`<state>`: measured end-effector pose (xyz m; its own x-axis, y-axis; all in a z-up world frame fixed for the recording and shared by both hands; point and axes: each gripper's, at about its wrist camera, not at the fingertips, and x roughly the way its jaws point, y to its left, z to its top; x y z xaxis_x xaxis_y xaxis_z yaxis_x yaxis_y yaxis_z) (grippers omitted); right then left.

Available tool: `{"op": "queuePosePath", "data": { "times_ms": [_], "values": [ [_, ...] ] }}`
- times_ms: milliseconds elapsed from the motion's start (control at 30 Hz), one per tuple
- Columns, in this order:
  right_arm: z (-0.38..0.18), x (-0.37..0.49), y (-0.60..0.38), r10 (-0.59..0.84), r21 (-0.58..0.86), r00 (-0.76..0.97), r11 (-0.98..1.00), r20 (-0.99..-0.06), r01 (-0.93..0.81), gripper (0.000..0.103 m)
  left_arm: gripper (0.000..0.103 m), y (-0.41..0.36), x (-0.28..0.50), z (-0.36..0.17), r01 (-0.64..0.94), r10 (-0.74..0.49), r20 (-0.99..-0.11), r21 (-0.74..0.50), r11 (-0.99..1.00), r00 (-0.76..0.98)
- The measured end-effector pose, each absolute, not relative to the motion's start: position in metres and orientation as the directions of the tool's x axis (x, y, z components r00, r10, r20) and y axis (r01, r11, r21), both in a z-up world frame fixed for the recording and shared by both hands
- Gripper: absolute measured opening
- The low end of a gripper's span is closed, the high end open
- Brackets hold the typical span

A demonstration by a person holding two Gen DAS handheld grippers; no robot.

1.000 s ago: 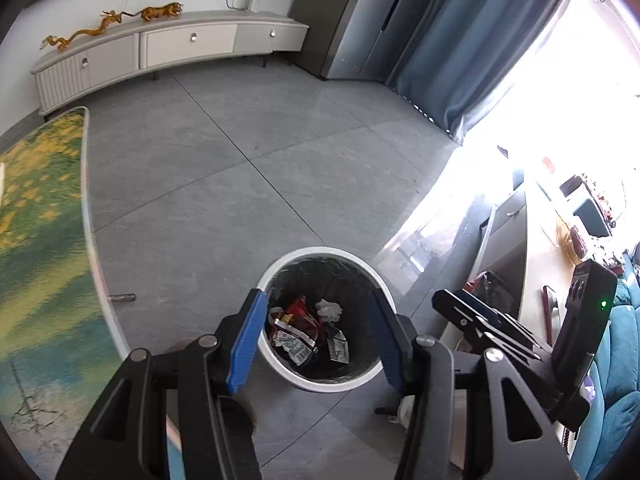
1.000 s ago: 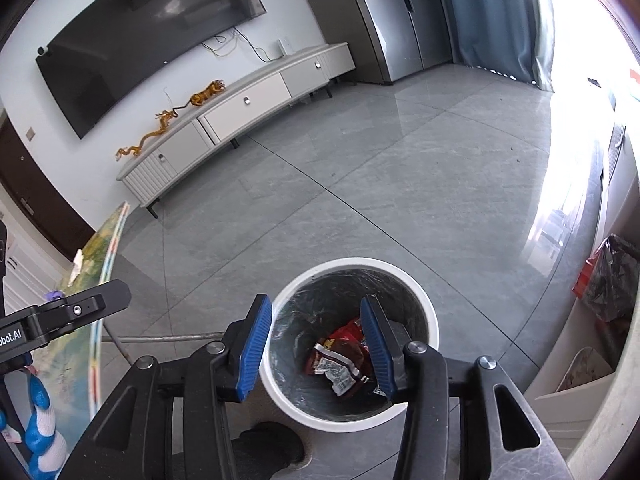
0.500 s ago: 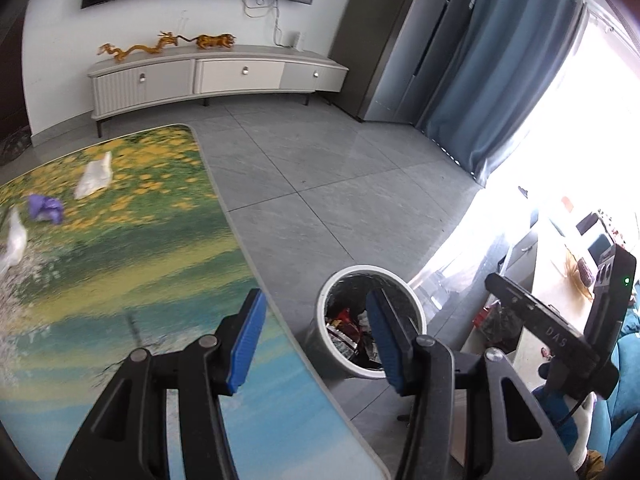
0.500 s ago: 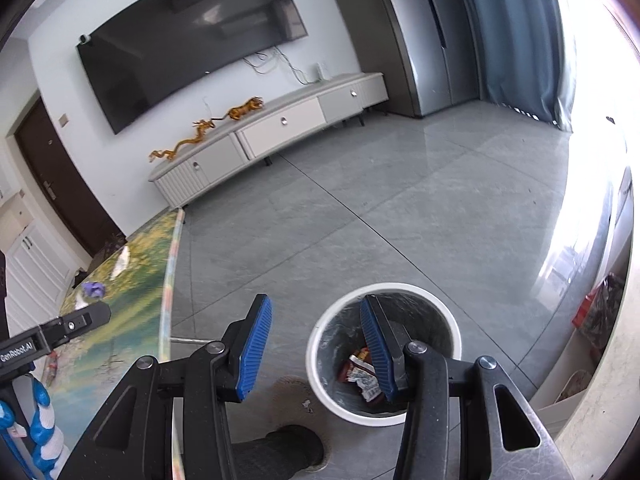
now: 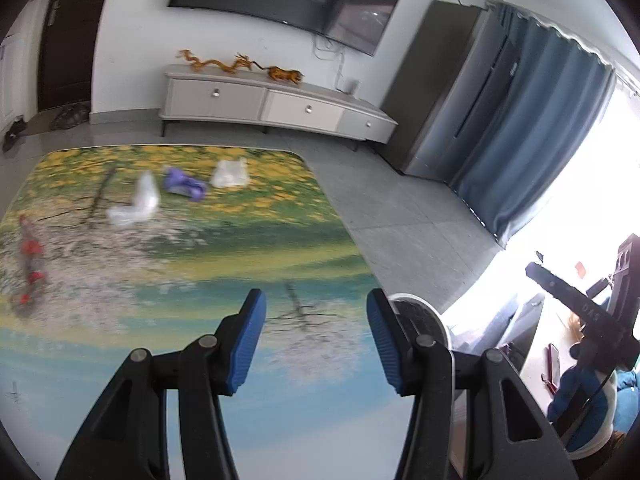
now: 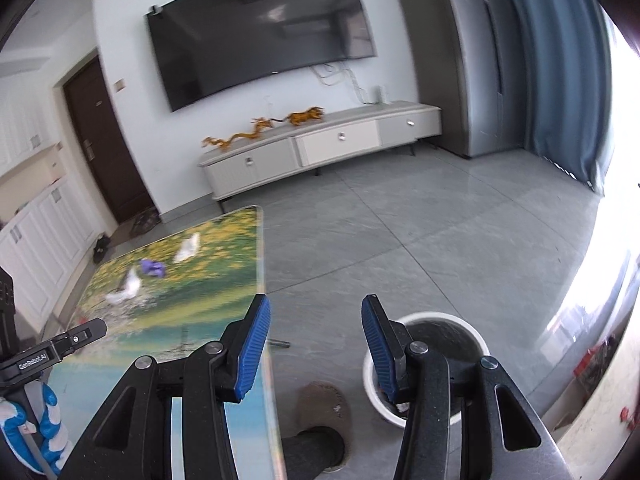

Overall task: Collect trash
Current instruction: 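Move both tools back over the table toward the clear plastic bags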

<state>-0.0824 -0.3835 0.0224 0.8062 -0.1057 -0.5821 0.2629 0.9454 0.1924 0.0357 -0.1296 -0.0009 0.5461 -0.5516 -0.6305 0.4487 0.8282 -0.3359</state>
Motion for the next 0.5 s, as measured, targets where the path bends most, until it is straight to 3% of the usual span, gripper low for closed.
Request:
{"op": "queuePosePath", "data": {
  "times_ms": [500],
  "values": [
    [0.032,-0.012,-0.281,0.047,0.13,0.784,0.991,-0.618,0.043,0.048,0.054,0.055,0.058,-0.027,0.177,-0.358,-0.627,-0.334,0.926,0.691]
  ]
}}
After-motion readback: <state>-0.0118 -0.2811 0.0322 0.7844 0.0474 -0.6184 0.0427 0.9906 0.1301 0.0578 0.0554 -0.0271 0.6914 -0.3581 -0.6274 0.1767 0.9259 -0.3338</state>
